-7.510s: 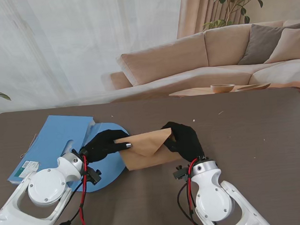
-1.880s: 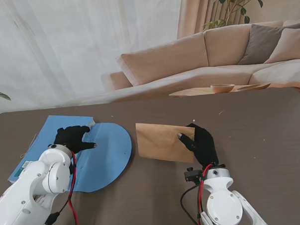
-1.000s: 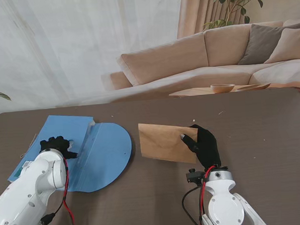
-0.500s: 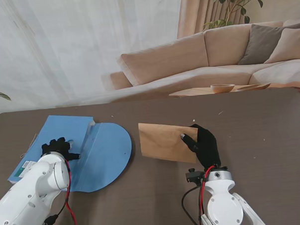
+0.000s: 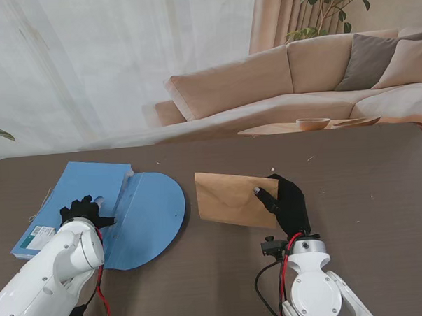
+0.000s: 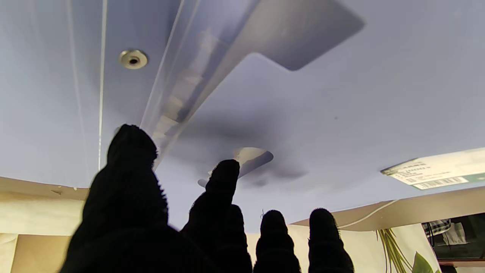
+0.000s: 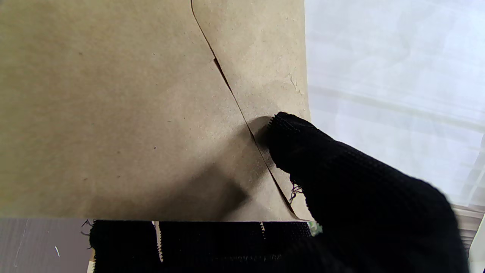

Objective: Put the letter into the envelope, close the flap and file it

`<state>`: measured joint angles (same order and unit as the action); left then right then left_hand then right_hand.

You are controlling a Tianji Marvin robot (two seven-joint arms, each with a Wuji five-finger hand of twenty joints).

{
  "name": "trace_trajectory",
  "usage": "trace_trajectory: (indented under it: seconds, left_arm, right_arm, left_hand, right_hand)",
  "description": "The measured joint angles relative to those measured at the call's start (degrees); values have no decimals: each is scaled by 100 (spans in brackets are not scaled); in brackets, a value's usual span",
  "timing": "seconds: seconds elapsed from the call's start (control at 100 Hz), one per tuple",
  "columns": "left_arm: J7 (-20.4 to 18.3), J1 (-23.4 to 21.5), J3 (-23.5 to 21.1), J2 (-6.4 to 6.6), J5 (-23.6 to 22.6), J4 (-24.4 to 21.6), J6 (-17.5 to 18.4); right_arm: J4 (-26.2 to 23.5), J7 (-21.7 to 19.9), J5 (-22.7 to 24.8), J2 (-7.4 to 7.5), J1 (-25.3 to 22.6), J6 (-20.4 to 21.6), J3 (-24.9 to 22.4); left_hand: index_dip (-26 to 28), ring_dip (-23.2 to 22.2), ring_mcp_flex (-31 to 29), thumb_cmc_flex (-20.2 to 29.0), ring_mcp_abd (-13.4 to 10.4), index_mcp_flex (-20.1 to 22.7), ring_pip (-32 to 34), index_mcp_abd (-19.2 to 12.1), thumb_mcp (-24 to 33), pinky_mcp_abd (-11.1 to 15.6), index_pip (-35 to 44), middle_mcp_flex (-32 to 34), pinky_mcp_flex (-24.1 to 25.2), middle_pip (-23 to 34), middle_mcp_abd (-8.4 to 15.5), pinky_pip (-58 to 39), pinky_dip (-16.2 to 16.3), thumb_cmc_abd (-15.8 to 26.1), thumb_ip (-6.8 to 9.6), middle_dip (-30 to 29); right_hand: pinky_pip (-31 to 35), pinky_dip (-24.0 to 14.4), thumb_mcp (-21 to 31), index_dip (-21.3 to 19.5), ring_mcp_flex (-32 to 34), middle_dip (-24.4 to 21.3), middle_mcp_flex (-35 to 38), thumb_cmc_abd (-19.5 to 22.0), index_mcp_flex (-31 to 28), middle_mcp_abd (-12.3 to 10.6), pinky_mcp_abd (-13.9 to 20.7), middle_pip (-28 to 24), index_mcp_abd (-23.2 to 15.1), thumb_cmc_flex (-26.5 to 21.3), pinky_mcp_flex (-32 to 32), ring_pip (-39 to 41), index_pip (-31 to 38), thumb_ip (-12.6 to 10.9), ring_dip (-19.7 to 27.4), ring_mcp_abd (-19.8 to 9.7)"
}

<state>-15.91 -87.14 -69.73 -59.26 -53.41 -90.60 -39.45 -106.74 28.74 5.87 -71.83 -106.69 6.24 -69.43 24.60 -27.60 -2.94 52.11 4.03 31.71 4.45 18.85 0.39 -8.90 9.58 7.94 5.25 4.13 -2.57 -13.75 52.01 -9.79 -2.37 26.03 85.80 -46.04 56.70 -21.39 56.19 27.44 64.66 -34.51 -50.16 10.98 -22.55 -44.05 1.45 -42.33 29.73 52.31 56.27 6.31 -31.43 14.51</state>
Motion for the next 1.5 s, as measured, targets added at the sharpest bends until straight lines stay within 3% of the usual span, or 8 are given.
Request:
trace_trajectory:
  seconds: [0.17, 0.39, 0.61, 0.66, 0.73, 0.86, 1.04, 1.5]
  left_arm:
    - [18, 3, 23, -3, 104, 6, -79]
    - [47, -3, 25, -9, 161, 10, -132]
    - [-32, 16, 65, -3, 125, 16, -177]
    - [-65, 17, 77, -1, 44, 19, -181]
    - [-107, 12, 81, 0, -123, 19, -180]
    - [-218, -33, 15, 7, -171, -37, -138]
    - [-45, -159, -114, -2, 126, -147, -47]
    - [837, -219, -129, -170, 711, -5, 41]
  right_arm:
    - [0, 8, 2, -2, 1, 0, 2]
    - [0, 15, 2, -5, 5, -1, 7]
    - [0, 18, -4, -7, 7, -1, 8]
    - [0, 19, -4, -8, 8, -1, 8]
    - [1, 20, -5, -8, 9, -2, 9]
    - [5, 20, -10, -9, 16, -2, 12]
    - [8, 16, -11, -9, 25, -2, 14]
    - [8, 21, -8, -10, 23, 1, 15]
  left_hand:
    - [296, 37, 0, 4, 0, -63, -1, -92, 0, 0, 13, 0, 0, 0, 0, 19, -119, 0, 0, -13]
    - [2608, 37, 0, 5, 0, -1188, -1, -388, 0, 0, 2374, 0, 1, -1, 0, 19, -202, -2, 0, 311]
    - [3636, 38, 0, -2, 0, -2132, -1, -445, 22, 0, 3666, -3, 4, -1, -7, 21, -207, -102, 0, 311]
    - [3393, 38, 0, -9, 0, -2177, -1, -587, 25, 0, 3258, -2, 4, -1, -7, 36, -217, -102, 0, 225]
    - [2415, 38, 0, -154, 0, -2178, -1, -950, 79, 0, 1535, -2, 4, 11, -24, 52, -285, -104, 0, 487]
    - [1748, -474, 0, -156, 5, -2366, 116, -1223, 101, 0, -267, 122, 10, 1127, -73, 57, -287, -104, 0, 1118]
    - [1669, -747, -19, -156, 124, -2366, 175, -1223, 182, -32, -273, 474, 11, 2171, -73, 57, -284, -235, 0, 1024]
    - [612, -749, -86, -156, 198, -2366, 177, -1262, 472, -93, -679, 644, -12, 1466, -75, 57, -282, -393, 0, -4]
  right_hand:
    - [1, -2, 5, -2, 0, 1, 0, -30, 0, 0, 0, 0, 0, 0, -1, 1, 0, 0, 0, 0]
    - [1, -3, 8, -6, 0, 3, 0, -31, 0, 0, 0, 0, 0, 0, -8, 2, 0, 0, 0, 0]
    - [2, -3, 10, -7, 0, 3, 0, -31, 0, 0, 0, 0, 0, 0, -52, 2, 0, 0, 0, 0]
    - [2, -3, 10, -8, 0, 3, 0, -31, 0, 0, 0, 0, 0, 0, -52, 2, 0, 0, 0, 0]
    - [2, -4, 10, -8, 0, 4, 0, -31, 0, 0, 0, 0, 0, 0, -55, 2, 0, 0, 0, 0]
    - [2, -4, 10, -8, 0, 4, 0, -31, 0, 0, 0, 0, 0, 0, -56, 2, 0, 0, 0, 0]
    - [2, -4, 11, -8, 0, 4, 0, -31, 0, 0, -1, 0, 0, 0, -57, 2, 0, 0, 0, 0]
    - [58, -5, 13, -10, 0, 4, 0, -32, 0, 0, -1, 0, 0, 0, -57, 2, 0, 0, 0, 0]
